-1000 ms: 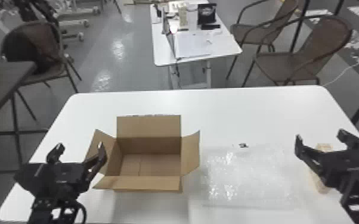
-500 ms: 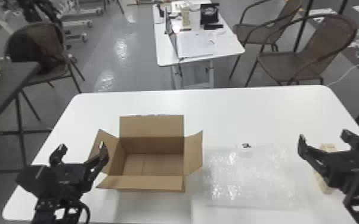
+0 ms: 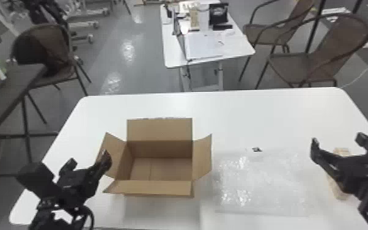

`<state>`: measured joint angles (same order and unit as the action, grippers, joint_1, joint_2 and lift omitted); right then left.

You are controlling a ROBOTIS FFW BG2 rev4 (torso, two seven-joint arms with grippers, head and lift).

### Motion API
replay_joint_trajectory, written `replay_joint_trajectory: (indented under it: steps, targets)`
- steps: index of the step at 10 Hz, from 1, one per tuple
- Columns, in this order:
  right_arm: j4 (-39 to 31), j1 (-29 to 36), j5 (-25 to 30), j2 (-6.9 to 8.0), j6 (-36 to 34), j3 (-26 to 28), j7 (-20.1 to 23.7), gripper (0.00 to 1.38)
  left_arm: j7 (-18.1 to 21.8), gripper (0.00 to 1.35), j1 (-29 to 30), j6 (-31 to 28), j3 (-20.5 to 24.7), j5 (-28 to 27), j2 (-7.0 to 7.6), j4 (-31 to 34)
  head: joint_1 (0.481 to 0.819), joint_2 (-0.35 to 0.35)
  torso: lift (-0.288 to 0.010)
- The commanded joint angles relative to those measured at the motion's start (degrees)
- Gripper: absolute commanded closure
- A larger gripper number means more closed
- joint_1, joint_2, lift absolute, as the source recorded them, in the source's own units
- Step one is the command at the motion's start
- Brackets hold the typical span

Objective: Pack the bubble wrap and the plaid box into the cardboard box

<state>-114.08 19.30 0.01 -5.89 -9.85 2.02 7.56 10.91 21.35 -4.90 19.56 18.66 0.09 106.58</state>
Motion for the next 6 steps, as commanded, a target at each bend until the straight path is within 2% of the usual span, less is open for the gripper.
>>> replay_joint_trajectory:
  steps: [1,2,3,5,6]
  targets:
    - [0.18,-0.14,-0.09,0.0,0.09,0.0,0.26,0.28,1.05,0.16,-1.31,-5.21,1.79,2.7,-0.24,-0.06,0.695,0.166,-0.064]
    - [0.35,-0.32,-0.09,0.0,0.09,0.0,0.62,0.28,1.48,0.21,-1.83,-7.41,2.23,3.49,-0.24,-0.06,0.695,0.168,-0.064]
    - [0.44,-0.32,-0.09,0.0,0.09,-0.09,0.79,0.28,2.54,0.32,-2.71,-9.61,2.67,5.77,-0.24,-0.5,0.695,0.172,-0.064]
    - [0.53,-0.32,-0.09,0.0,0.09,-0.09,0.79,0.28,4.65,0.45,-4.38,-12.42,3.55,6.47,-0.24,-1.29,0.695,0.166,-0.064]
    - [0.62,-0.41,-0.09,0.0,0.09,-0.09,0.79,0.28,4.74,0.81,-4.56,-11.98,3.46,6.39,-0.24,-1.46,0.695,0.161,-0.064]
